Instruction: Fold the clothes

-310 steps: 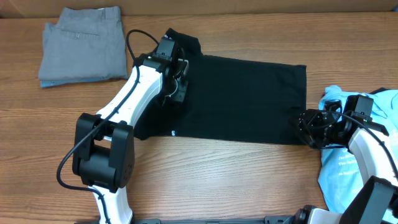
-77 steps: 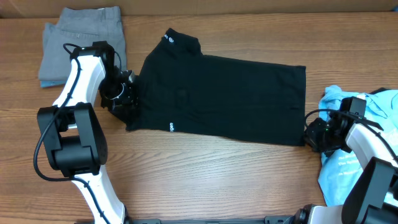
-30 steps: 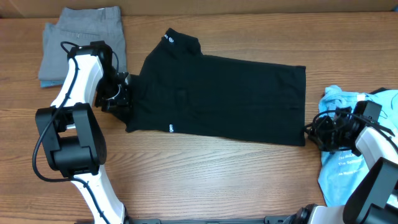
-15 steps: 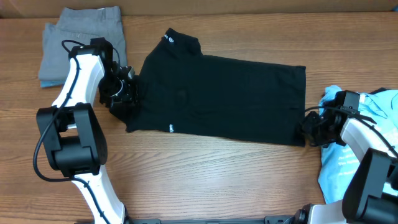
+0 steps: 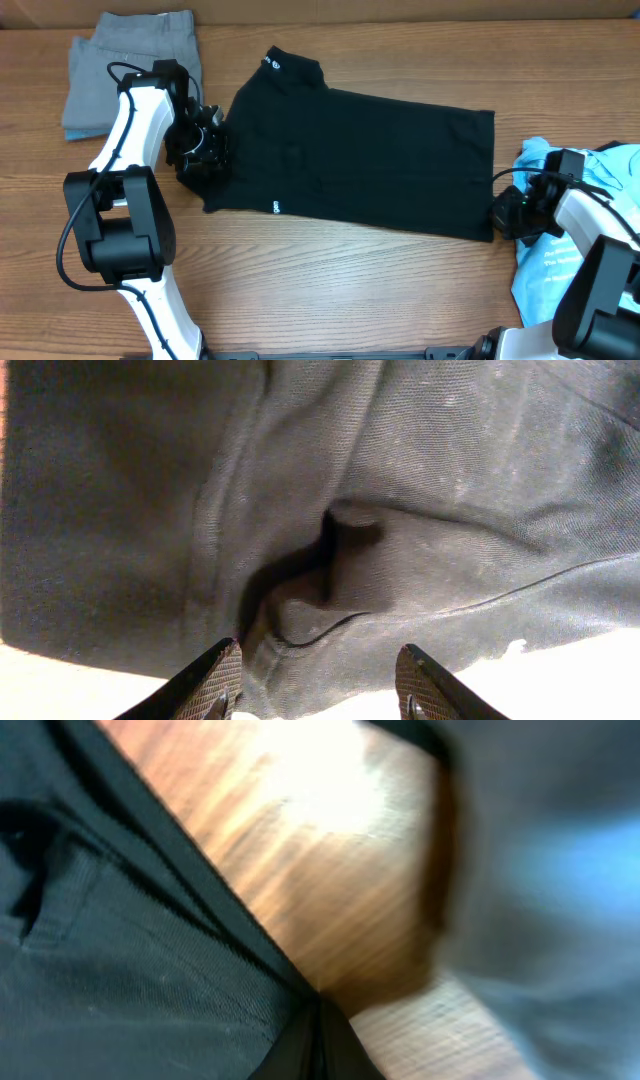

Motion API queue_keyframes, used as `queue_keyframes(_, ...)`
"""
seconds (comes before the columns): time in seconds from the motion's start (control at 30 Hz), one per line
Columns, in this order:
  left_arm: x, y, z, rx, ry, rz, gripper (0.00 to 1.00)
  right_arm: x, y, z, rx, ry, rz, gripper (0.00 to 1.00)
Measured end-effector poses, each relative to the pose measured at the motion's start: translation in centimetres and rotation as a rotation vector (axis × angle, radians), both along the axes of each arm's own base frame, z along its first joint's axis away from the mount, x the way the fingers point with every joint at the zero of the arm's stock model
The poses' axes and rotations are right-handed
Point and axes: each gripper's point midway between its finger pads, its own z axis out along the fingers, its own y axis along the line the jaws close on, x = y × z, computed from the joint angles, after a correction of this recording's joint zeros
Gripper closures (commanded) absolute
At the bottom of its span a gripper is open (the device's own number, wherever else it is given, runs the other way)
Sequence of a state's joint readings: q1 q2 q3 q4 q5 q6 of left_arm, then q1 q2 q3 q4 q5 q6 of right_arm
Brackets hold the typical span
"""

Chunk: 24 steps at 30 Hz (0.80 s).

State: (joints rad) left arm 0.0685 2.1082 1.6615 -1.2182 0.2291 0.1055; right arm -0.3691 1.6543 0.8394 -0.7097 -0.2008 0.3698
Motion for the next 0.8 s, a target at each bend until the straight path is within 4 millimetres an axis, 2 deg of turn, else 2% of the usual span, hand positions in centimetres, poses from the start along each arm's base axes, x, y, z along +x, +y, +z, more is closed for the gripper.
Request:
queue_keyframes(0.13, 0.0, -0.1, 0.0, -0.004, 0.000, -0.002, 0.49, -1.2, -0.6, 0.1, 0.010, 0.053, -0.058, 0.93)
queue_keyframes(0.2, 0.0, -0.5, 0.1, -0.024, -0.003, -0.011, 0.53, -1.4, -0.8, 0.1, 0.005, 0.060, -0.068, 0.93)
queue_keyframes(0.37, 0.1, -2.5, 0.6, -0.109, -0.018, -0.058, 0.56, -1.3, -1.1, 0.2, -0.005, 0.064, -0.077, 0.96)
queue_keyframes(0.5, 1.5, -5.5, 2.3, -0.194, -0.091, -0.133, 0.55, -1.0, -1.3, 0.4, -0.010, 0.057, -0.079, 0.96)
queue_keyframes(0.6, 3.3, -8.4, 3.6, -0.221, -0.188, -0.217, 0.48, -1.0, -1.3, 0.4, -0.011, 0.056, -0.079, 0.96)
queue_keyframes(0.8, 4.9, -13.9, 3.3, -0.163, -0.308, -0.368, 0.37, -1.0, -1.3, 0.4, -0.013, 0.056, -0.079, 0.96)
